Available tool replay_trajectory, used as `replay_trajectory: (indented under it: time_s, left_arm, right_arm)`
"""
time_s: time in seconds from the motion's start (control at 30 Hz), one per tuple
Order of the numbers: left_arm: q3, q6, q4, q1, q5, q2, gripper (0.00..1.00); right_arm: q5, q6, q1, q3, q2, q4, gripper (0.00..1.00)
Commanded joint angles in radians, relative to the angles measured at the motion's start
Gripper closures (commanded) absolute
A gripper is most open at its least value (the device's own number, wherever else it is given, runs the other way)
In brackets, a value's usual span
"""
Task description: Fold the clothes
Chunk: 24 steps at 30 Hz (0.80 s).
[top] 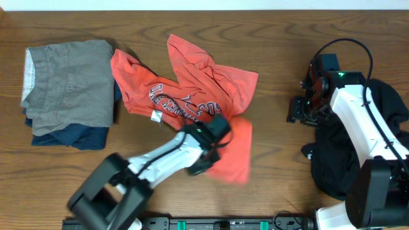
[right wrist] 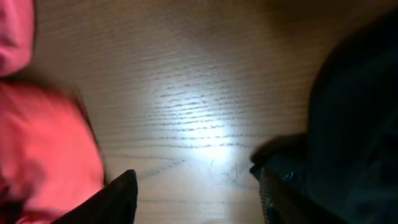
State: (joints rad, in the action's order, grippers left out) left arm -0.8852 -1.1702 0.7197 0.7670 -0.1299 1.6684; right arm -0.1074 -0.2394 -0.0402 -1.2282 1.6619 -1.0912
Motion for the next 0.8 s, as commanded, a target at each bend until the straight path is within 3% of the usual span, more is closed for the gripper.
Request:
replay_trajectory:
  time_s: [0.0, 0.1, 0.3, 0.77]
  left_arm:
    - [0.018, 0.086, 0.152, -0.059, 0.161, -0.130, 0.94]
    - [0.018, 0.085, 0.295, -0.106, 0.274, -0.251, 0.94]
    - [0.018, 0.086, 0.436, -0.173, 0.300, -0.449, 0.94]
    - [0.018, 0.131, 0.459, -0.177, 0.307, -0.538, 0.94]
  right_arm:
    - [-0.061, 0.056, 0.005, 0.000, 0.006, 0.027, 0.39]
    - [-0.140, 0.061, -0.004, 0.000, 0.007, 0.075, 0.39]
    - [-0.201, 0.042, -0.066, 0.003, 0.045, 0.217, 0.38]
    - [-0.199, -0.117, -0.249, 0.005, 0.328, 0.338, 0.44]
